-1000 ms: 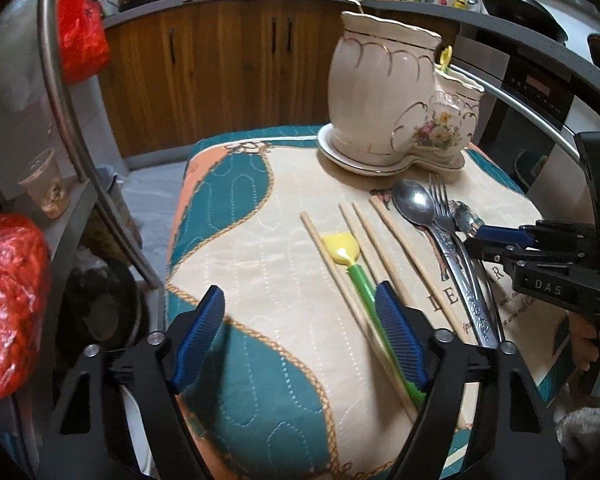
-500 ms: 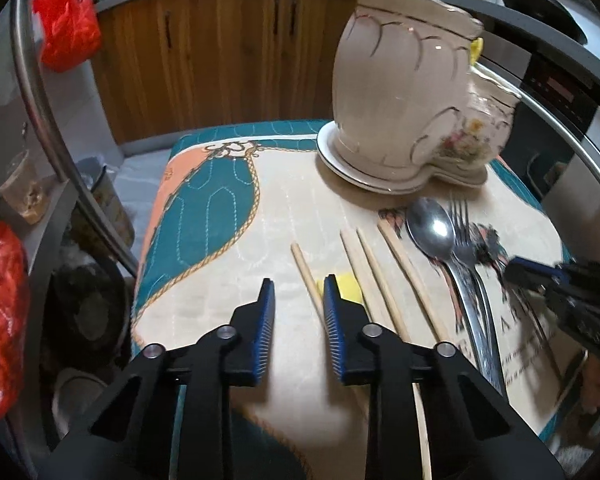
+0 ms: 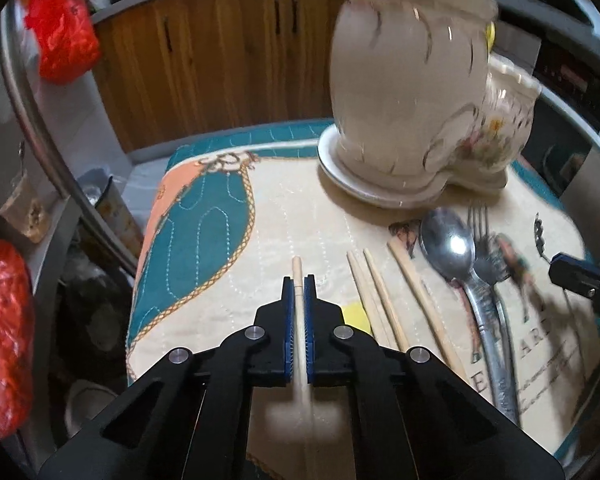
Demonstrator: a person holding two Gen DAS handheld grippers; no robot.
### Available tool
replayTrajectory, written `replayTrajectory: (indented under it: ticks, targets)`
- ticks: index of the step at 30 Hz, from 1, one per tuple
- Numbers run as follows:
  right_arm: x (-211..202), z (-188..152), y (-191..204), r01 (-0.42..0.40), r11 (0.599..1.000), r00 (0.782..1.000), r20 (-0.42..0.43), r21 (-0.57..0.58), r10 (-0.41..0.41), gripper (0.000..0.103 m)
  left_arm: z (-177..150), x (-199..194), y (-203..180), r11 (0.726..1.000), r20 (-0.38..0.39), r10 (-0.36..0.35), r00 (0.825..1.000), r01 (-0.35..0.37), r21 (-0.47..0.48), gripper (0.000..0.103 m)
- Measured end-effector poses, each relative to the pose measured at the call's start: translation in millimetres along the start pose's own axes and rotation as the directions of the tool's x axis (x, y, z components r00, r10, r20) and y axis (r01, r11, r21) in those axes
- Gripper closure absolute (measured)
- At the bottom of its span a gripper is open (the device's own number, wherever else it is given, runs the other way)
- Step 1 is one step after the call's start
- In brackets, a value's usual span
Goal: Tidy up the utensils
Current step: 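Lift the chopstick and flower spoon up toward the ceramic holder with both tools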
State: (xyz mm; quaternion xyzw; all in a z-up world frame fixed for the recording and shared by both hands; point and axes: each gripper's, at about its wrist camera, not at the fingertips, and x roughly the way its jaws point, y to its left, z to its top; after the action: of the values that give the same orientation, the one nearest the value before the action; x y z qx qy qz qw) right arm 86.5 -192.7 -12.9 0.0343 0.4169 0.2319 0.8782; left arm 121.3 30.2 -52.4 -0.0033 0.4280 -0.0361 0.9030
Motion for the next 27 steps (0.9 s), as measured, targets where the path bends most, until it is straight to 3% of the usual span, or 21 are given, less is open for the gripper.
replayTrajectory:
  ticks: [5,14,20,27]
  targets:
    - [-14,5,-3,-0.022,1.000,0.998,0.063,0.006,0.021,0.100,0,-27,8,0.998,0.083,-0.051,0.995,0.054,-0.029,0.098]
    - [-36,26,1,-0.050,0.999,0.987,0.154,-0.009,0.050,0.100,17,-99,11,0.992,0.272,-0.114,0.955,0.127,-0.029,0.098]
    - [-51,65,3,-0.063,0.998,0.964,0.257,-0.020,0.066,0.100,54,-131,4,0.978,0.383,-0.194,0.903,0.208,0.003,0.098]
    - [-60,132,-4,-0.068,0.998,0.903,0.425,-0.003,0.063,0.100,126,-141,-18,0.968,0.504,-0.243,0.829,0.244,0.064,0.098]
